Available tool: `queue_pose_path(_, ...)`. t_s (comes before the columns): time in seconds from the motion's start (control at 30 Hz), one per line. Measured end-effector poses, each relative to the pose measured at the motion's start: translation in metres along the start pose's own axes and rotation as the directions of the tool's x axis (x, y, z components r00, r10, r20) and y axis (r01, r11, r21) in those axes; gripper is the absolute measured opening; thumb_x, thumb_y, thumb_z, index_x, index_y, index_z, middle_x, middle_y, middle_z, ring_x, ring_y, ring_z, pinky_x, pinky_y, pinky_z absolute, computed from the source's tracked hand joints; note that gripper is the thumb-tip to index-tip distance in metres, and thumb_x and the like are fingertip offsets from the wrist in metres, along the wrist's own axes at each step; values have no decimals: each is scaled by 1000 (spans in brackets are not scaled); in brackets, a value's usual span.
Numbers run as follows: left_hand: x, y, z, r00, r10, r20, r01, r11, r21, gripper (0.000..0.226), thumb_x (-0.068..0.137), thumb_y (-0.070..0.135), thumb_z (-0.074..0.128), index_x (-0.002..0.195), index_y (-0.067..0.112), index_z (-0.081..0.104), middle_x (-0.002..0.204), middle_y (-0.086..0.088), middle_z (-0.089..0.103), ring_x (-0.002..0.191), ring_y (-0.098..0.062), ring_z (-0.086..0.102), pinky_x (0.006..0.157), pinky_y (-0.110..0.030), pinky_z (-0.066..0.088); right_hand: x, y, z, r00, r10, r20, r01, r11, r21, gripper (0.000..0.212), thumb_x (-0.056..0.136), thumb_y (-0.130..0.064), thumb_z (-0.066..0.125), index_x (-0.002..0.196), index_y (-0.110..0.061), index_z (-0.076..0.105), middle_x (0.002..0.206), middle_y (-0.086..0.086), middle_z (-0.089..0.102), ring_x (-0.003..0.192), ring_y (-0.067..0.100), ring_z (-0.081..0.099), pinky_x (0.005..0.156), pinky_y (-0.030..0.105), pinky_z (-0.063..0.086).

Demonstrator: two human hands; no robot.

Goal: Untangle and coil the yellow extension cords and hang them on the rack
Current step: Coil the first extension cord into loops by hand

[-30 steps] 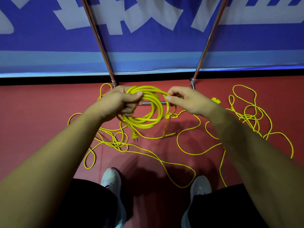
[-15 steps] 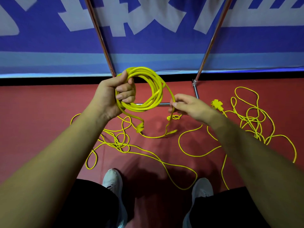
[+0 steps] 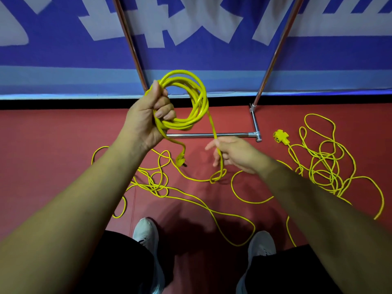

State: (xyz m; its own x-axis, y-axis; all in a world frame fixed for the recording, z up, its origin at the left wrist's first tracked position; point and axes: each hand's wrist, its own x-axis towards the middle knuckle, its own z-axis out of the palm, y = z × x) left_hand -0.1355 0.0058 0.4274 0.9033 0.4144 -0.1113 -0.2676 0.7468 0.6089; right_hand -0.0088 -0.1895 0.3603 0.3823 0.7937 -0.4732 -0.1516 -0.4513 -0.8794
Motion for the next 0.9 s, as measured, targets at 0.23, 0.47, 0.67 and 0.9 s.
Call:
queue_pose_path(0.23, 0, 3, 10, 985, 149, -90, -144, 988, 62, 10, 95, 15, 52, 93, 6, 55, 71, 1, 36, 53, -10, 39, 59, -24, 40, -5, -4, 36, 995, 104, 7, -105, 991, 78, 22, 107, -31, 33, 100, -17, 49, 67, 7, 55, 73, 29, 65, 73, 35, 45)
queue_pose_path(0.47, 0, -2, 12, 985, 165, -52, -157, 978, 134, 14, 89, 3, 50, 103, 3, 50, 87, -3, 51, 70, -15, 49, 75, -28, 43, -11, -2, 64, 993, 95, 75, -87, 992, -93, 34, 107, -22, 32, 138, -16, 46, 68, 5, 56, 51, 14, 49, 43, 20, 36)
queue_pose_path(0.67, -1, -9, 12, 976, 210, -56, -159, 867, 471, 25, 94, 4, 51, 116, 6, 40, 83, -6, 46, 70, -17, 51, 65, -33, 45, -24, -29, 72, 971, -49, 232, 97, 975, -199, 24, 105, -14, 31, 92, -18, 50, 71, 18, 61, 45, 18, 31, 48, 29, 29)
queue_pose_path(0.9, -2, -18, 1, 979, 201, -35, -62, 455, 888, 17, 86, 24, 63, 96, 17, 52, 73, 9, 68, 78, -28, 59, 79, -59, 51, -22, -43, 48, 960, -163, 226, 233, 915, -329, 45, 72, -8, 48, 112, 10, 58, 60, 3, 60, 43, 11, 39, 49, 29, 30)
